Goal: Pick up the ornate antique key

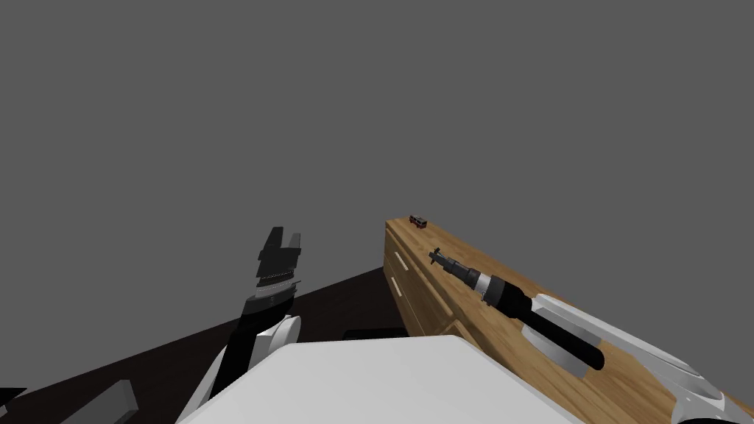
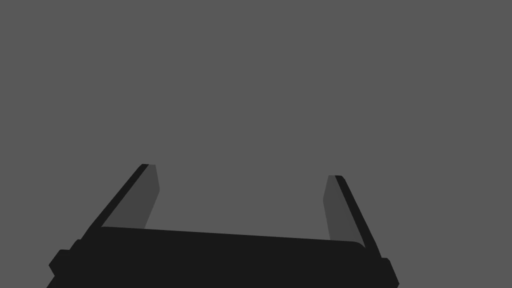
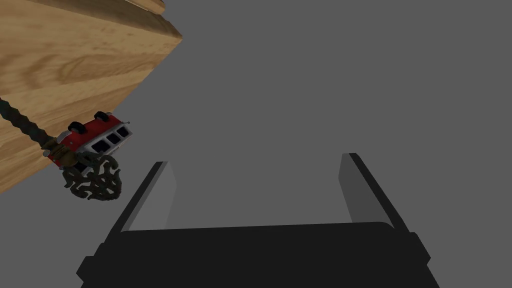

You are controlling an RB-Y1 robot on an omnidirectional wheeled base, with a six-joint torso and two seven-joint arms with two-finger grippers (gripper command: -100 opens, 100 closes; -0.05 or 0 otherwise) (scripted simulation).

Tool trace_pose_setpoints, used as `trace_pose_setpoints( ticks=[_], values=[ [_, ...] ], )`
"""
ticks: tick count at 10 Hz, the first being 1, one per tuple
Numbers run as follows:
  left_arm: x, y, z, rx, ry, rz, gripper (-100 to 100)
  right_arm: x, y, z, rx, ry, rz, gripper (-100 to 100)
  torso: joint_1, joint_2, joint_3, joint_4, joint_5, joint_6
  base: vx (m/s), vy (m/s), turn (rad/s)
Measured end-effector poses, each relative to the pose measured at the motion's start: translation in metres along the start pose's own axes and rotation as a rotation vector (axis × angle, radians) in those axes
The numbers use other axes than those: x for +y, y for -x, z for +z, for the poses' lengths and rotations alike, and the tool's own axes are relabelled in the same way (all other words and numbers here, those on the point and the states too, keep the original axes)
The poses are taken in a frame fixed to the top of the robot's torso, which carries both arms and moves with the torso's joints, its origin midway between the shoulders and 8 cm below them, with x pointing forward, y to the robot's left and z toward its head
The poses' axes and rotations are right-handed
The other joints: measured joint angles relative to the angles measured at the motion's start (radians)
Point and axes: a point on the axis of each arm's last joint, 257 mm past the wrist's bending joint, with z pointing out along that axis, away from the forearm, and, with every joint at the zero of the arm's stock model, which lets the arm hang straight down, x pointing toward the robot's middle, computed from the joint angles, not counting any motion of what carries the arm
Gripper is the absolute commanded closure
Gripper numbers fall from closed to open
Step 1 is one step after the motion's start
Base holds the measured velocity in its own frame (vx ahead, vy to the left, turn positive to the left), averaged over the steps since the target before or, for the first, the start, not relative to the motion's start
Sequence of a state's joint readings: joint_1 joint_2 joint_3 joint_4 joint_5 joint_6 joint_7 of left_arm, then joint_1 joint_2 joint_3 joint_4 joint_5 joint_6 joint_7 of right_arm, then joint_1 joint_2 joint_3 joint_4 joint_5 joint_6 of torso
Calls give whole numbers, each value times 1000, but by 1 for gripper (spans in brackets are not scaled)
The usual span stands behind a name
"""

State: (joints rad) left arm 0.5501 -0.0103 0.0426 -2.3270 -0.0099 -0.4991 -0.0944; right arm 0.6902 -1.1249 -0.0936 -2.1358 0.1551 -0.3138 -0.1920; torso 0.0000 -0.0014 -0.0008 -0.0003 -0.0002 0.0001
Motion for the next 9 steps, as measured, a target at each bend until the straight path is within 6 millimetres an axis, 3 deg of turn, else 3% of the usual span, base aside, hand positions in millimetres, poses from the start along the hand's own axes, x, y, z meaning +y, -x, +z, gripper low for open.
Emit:
trace_pose_setpoints(
  ticks=[9],
  values=[
    [0,0,0,0,0,0,0,-63,-17,-23,205,-183,-161,-100,1,0,0,0,0,0,20,4,34]
  ],
)
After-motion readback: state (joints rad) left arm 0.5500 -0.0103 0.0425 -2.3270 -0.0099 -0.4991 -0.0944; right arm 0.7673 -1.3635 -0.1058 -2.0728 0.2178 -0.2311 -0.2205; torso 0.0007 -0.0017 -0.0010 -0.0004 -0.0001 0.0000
